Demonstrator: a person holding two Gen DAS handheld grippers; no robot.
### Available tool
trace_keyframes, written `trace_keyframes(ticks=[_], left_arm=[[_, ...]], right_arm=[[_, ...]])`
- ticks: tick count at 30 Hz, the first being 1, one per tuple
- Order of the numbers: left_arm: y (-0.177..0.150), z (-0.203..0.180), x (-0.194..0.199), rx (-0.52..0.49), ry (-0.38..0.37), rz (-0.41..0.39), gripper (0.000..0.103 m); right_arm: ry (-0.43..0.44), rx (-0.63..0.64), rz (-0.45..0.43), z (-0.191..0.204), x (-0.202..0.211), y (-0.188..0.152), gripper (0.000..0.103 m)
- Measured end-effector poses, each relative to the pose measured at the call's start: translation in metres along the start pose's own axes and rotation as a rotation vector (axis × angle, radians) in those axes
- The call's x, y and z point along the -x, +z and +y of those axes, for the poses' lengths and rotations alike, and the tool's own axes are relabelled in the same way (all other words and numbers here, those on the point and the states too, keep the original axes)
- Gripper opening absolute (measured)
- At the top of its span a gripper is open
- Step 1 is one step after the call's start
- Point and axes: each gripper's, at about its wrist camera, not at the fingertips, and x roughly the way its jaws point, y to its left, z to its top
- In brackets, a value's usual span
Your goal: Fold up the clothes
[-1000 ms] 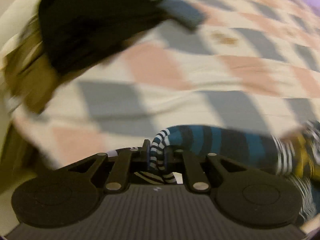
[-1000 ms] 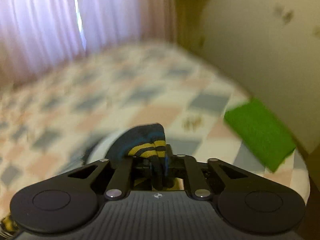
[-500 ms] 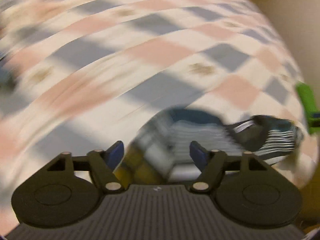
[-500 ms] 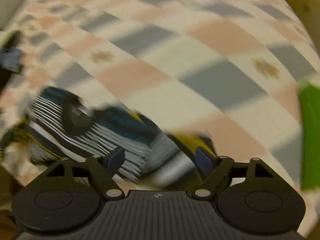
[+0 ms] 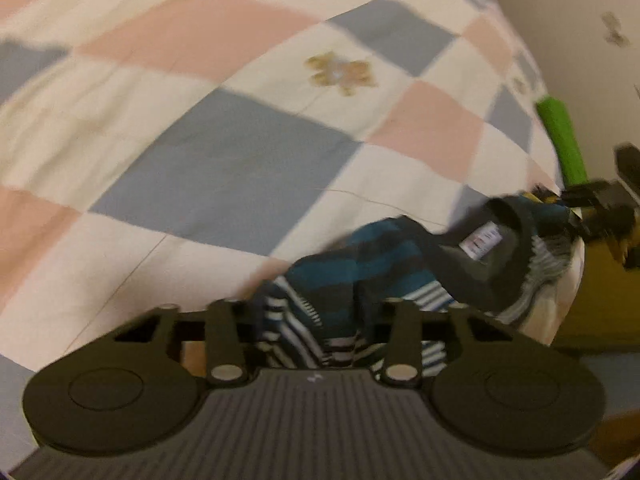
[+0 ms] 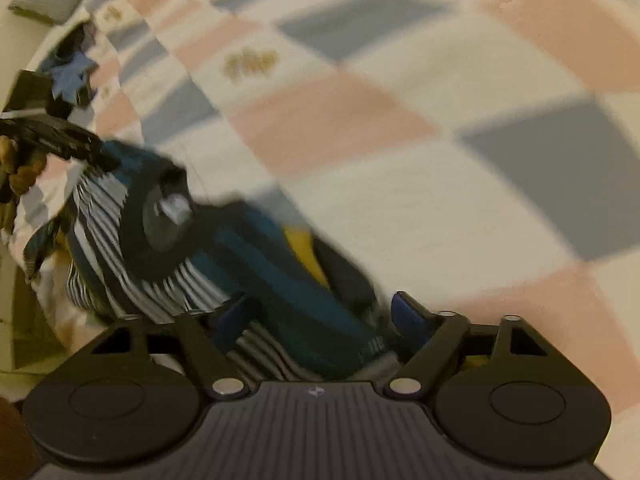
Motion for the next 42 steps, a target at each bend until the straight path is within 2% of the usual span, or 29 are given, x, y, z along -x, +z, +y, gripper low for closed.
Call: trace_keyframes(ticks=[1,4,7,10,12,14,15,16,18,22,26,28,29,30,33,34,36,39,40,41,42], left_arm=[[-0.008,-0.007,0.010,-0.017,-0.001,-0.026,0.030],[-0.037,-0.029,0.039,-0.059,0.012,-0.075,0.029],[-0.058,-0.041,0.047,-0.052,0.034,-0.082,0.034],[-0.055,-0.034,0.029,0.018,0.038,-0.065,0.045],[-0.045,-0.034,0.016,0.012,0.075,-0.051,0.044],[-0.039,-0.044,0.009,-0.067,0.141,-0.044,0.033],[-0.037,-0.050,0.008,-0.110,0.172,-0.042,0.032],[-0.039,-0.057,0.011,-0.144,0.188,-0.050,0.028],[-0.052,-0.071,0.021,-0.188,0.236,-0.085,0.026],[-0.087,-0.101,0.056,-0.193,0.331,-0.194,0.024],[-0.116,-0.124,0.099,-0.192,0.414,-0.293,0.026],[-0.124,-0.125,0.104,-0.205,0.434,-0.315,0.031],[-0.126,-0.122,0.103,-0.200,0.436,-0.317,0.032],[-0.129,-0.114,0.094,-0.179,0.404,-0.297,0.033],[-0.139,-0.100,0.058,-0.198,0.374,-0.232,0.032],[-0.143,-0.101,0.053,-0.214,0.390,-0.233,0.028],[-0.152,-0.107,0.052,-0.240,0.415,-0.261,0.027],[-0.161,-0.116,0.065,-0.260,0.409,-0.313,0.025],[-0.162,-0.118,0.065,-0.271,0.417,-0.308,0.021],[-0.162,-0.121,0.065,-0.285,0.435,-0.299,0.018],[-0.163,-0.123,0.064,-0.298,0.452,-0.292,0.018]], right_arm=[[0.009,-0.002,0.003,0.000,0.002,-0.005,0.028],[0.009,0.061,-0.033,0.022,0.026,-0.024,0.020],[0.023,0.104,-0.020,0.042,0.043,-0.047,0.020],[0.015,0.086,0.007,0.045,0.036,-0.056,0.037],[-0.006,0.078,0.015,0.043,0.027,-0.050,0.043],[-0.018,0.092,0.009,0.043,0.024,-0.046,0.043],[-0.027,0.099,0.004,0.043,0.025,-0.046,0.042],[-0.036,0.105,0.003,0.042,0.027,-0.047,0.037],[-0.077,0.120,-0.001,0.042,0.035,-0.052,0.017],[-0.123,0.180,-0.097,0.062,0.063,-0.067,0.012],[-0.263,0.259,-0.258,0.107,0.087,-0.081,0.012],[-0.326,0.276,-0.321,0.127,0.096,-0.085,0.012],[-0.342,0.267,-0.325,0.135,0.096,-0.087,0.013],[-0.357,0.255,-0.317,0.140,0.092,-0.088,0.015],[-0.388,0.215,-0.242,0.145,0.056,-0.097,0.020],[-0.401,0.202,-0.211,0.144,0.041,-0.102,0.021],[-0.433,0.184,-0.161,0.143,0.014,-0.111,0.021],[-0.457,0.182,-0.193,0.154,0.010,-0.120,0.033],[-0.449,0.174,-0.204,0.156,0.012,-0.121,0.031],[-0.442,0.174,-0.212,0.157,0.014,-0.122,0.015],[-0.439,0.183,-0.217,0.157,0.016,-0.123,0.010]])
